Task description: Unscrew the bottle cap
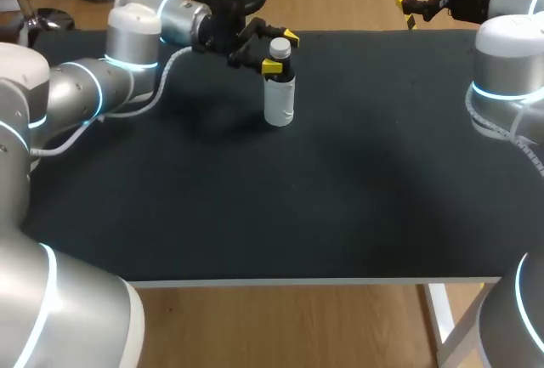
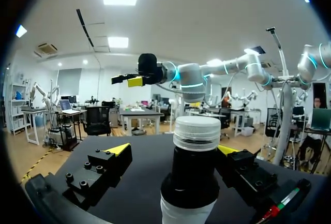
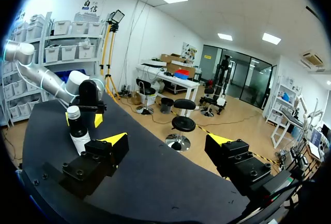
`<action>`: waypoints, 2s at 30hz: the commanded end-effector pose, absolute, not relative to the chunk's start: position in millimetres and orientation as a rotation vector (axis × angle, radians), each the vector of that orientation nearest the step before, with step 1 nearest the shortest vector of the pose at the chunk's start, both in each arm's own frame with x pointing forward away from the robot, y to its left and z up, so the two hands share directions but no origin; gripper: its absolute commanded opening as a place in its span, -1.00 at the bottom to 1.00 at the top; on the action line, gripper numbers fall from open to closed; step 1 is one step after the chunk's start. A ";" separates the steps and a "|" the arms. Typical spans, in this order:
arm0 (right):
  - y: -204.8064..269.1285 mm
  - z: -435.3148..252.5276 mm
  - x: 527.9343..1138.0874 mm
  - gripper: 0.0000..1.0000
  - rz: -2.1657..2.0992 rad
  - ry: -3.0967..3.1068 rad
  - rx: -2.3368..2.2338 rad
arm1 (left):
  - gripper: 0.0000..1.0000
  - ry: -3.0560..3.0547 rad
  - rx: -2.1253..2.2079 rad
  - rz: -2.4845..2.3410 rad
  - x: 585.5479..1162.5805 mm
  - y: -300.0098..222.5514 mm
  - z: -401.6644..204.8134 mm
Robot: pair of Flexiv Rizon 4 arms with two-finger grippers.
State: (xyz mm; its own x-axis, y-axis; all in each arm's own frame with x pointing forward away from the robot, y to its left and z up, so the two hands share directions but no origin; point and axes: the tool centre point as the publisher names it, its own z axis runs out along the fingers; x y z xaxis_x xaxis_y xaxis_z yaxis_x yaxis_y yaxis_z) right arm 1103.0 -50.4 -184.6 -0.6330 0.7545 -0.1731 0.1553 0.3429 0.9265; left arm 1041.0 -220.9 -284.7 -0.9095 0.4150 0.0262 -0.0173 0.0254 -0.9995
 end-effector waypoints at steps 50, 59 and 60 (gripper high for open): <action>-50.4 -184.7 1103.3 1.00 1.293 2.011 0.792 | -1.00 -1.925 -0.638 1.933 1048.7 -190.4 -280.3; -50.4 -184.7 1103.3 1.00 1.293 2.011 0.792 | -1.00 -1.930 -0.632 1.925 1048.7 -190.8 -279.7; -50.4 -184.7 1103.3 1.00 1.293 2.011 0.792 | -1.00 -1.930 -0.632 1.925 1048.7 -190.8 -279.7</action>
State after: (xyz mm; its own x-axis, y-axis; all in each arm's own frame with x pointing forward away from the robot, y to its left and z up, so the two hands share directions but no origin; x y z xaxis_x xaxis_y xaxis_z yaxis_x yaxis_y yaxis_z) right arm 1103.0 -50.4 -184.6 -0.6330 0.7545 -0.1731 0.1553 0.3429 0.9265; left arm 1041.1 -190.7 -277.4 -0.9003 0.4293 -0.0721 0.0734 -0.0134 -0.9972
